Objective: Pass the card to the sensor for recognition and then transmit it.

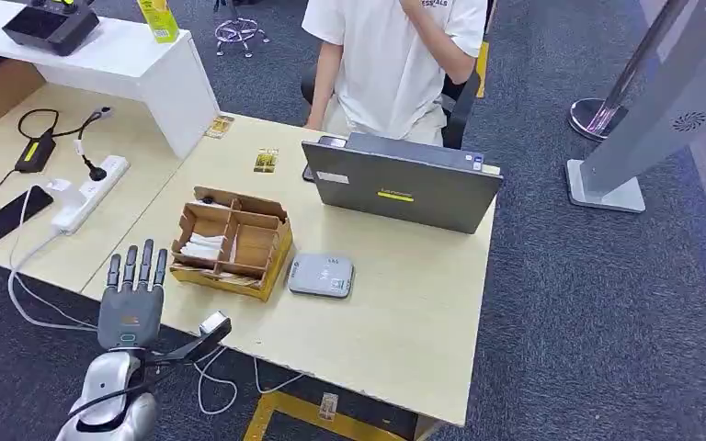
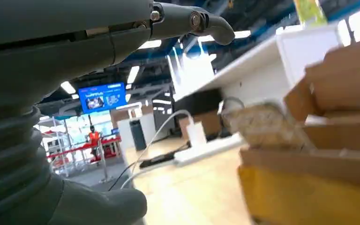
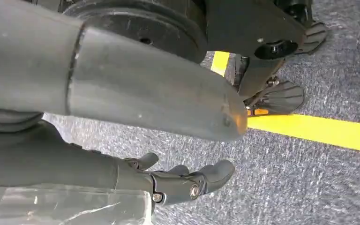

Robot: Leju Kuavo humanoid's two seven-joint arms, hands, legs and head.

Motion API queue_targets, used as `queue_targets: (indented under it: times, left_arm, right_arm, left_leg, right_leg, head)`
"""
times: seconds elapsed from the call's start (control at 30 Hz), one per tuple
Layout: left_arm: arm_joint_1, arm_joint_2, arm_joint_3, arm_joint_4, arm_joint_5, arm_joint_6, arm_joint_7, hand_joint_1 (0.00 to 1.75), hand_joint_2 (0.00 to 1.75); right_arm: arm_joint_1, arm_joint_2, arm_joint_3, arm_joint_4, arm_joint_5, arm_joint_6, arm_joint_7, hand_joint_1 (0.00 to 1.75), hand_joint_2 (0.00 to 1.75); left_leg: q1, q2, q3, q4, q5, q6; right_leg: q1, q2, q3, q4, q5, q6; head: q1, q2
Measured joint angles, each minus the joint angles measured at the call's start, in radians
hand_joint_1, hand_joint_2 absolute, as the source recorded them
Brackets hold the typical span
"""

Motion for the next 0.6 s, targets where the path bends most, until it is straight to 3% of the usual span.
queue_targets:
  times: [0.17,0.37,0.6]
  left_arm:
    - [-0.04,-0.049,-0.009,0.027,-0.068,0.09,-0.024,0.0,1.75]
    - [-0.087,-0.106,-0.042,0.04,-0.094,0.093,-0.028,0.0,1.75]
    - [-0.115,-0.135,-0.062,0.061,-0.095,0.093,-0.026,0.0,1.75]
  right_arm:
    - [-0.006,0.0,0.026,0.0,0.016,0.003,-0.001,0.0,0.0]
    - [-0.011,-0.001,0.052,0.0,0.018,0.011,0.0,0.0,0.0]
    - [-0.011,-0.002,0.07,0.0,0.018,0.013,0.005,0.0,0.0]
  left_leg:
    - [0.0,0.0,0.0,0.0,0.0,0.0]
    - [0.0,0.0,0.0,0.001,0.0,0.0]
    - [0.0,0.0,0.0,0.001,0.0,0.0]
  right_leg:
    - [0.0,0.0,0.0,0.0,0.0,0.0]
    - [0.0,0.0,0.001,0.0,0.001,0.001]
    - [0.0,0.0,0.001,0.0,0.001,0.001]
  head:
    - [0.0,0.0]
    - [0.0,0.0]
    - [0.0,0.0]
